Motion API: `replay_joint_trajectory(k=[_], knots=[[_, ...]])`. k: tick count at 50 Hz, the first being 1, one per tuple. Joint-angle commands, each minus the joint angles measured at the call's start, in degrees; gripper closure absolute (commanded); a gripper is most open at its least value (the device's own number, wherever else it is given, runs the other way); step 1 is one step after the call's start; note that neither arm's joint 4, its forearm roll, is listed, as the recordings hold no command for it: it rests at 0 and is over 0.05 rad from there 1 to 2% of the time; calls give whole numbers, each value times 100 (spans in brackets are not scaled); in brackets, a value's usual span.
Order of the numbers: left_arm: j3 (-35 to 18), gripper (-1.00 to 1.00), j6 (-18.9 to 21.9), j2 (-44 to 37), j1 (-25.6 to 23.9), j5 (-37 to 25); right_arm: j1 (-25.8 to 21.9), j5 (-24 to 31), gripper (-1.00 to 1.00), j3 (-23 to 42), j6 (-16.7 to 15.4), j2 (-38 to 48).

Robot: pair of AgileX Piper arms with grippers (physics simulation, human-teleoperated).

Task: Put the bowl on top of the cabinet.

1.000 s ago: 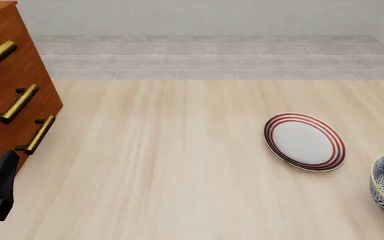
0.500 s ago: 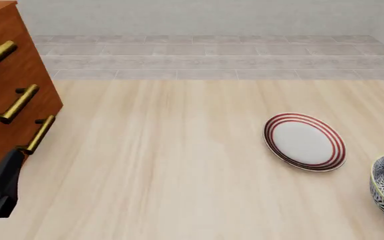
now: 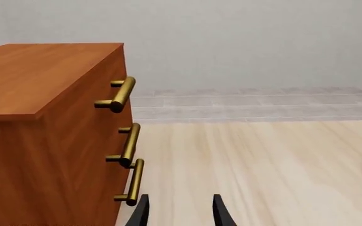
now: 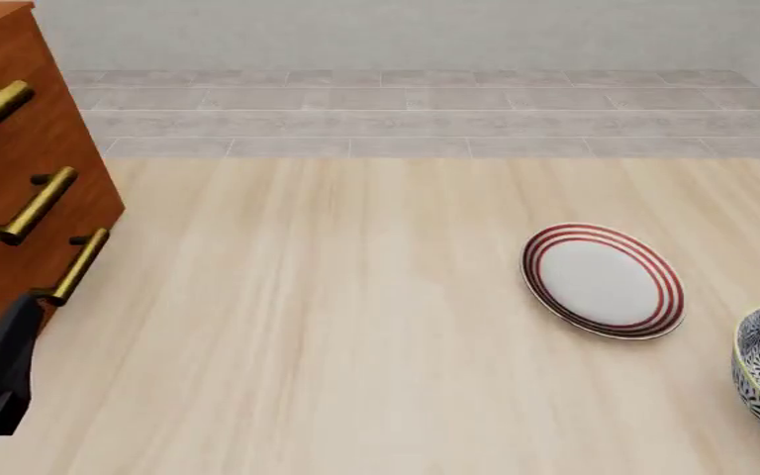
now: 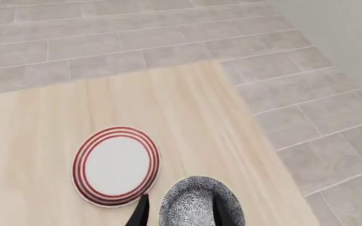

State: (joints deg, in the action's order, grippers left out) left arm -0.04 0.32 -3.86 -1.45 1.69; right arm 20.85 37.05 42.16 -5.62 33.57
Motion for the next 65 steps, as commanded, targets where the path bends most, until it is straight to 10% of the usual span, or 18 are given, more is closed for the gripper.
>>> replay_joint_trajectory(k=[1, 65], knots=[[0, -100, -19, 114, -8, -87, 351, 449, -100, 202, -159, 173], [3, -100, -10, -418, -102, 244, 2107, -825, -100, -1080, -408, 1177]])
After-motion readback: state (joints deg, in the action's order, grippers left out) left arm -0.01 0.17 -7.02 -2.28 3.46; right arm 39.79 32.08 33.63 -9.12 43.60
